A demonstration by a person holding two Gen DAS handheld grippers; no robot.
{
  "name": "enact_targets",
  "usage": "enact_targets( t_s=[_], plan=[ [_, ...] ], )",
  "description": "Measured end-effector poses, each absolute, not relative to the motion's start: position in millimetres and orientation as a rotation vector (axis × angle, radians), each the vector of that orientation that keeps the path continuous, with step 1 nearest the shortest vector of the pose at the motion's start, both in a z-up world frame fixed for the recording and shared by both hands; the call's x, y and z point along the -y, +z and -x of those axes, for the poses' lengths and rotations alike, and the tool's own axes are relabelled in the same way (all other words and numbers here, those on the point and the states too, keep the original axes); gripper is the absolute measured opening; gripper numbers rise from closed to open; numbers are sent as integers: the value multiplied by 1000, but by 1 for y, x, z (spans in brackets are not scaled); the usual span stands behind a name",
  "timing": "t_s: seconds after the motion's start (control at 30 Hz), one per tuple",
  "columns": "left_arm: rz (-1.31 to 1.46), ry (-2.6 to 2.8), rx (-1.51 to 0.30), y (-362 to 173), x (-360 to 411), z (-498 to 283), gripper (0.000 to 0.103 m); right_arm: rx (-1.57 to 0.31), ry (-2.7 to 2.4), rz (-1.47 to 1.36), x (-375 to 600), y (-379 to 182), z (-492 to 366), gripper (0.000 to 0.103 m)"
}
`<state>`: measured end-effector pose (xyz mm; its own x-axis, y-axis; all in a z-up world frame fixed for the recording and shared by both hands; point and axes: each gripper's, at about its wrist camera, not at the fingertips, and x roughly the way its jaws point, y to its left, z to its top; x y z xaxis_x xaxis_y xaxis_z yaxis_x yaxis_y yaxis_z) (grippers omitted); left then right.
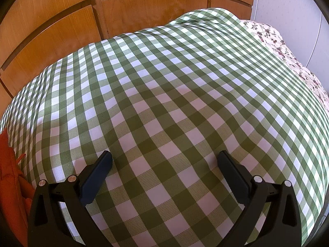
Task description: Fold small clothes
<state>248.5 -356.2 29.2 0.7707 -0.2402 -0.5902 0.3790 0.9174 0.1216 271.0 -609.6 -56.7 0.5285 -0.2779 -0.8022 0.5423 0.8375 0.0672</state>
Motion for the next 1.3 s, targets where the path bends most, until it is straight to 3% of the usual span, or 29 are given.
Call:
enact_targets(
  t_s=[0.7, 0.77, 0.87, 1.0, 1.1, 1.3],
  plan=[
    [-316, -359, -643, 33, 373, -262, 100, -893, -495, -329, 610, -55, -271, 101],
    [-300, -369, -657, 33, 370, -266, 100, -894, -425, -371, 608, -41, -260, 101],
    [-298, -364, -647, 32, 371, -264, 100, -715, -321, -429, 582, 3, -227, 101],
    [-308, -356, -640, 30, 377, -265, 100, -621, -182, -281, 515, 47, -207, 101],
    [-261, -378, -642, 31, 368, -269, 100, -718, -194, -205, 480, 30, -222, 101],
    [-254, -386, -631, 33, 355, -261, 100, -740, -151, -336, 497, -10, -234, 101]
  ],
)
